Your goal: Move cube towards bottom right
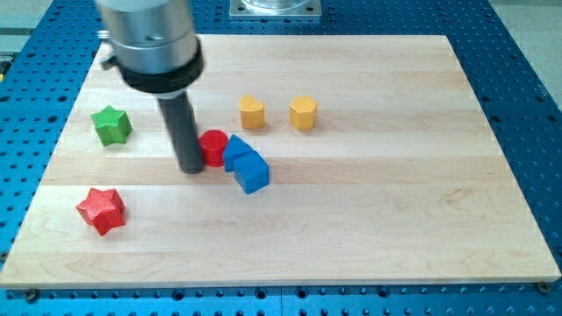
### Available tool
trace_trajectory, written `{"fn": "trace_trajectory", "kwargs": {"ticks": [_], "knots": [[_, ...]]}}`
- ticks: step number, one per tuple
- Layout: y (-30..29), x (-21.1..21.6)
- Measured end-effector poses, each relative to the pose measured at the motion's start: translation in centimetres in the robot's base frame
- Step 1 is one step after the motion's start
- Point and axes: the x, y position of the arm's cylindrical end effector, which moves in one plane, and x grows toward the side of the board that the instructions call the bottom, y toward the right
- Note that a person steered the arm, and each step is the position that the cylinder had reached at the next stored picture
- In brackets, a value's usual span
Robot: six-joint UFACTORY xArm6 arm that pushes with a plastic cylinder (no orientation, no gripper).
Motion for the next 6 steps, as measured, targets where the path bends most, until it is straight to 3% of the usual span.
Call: {"fn": "trace_trajectory", "kwargs": {"ticks": [2,3,4,6], "knots": [[13.1,0.5],[5.6,0.5],[0.9,3.2],[22.9,5.3]]}}
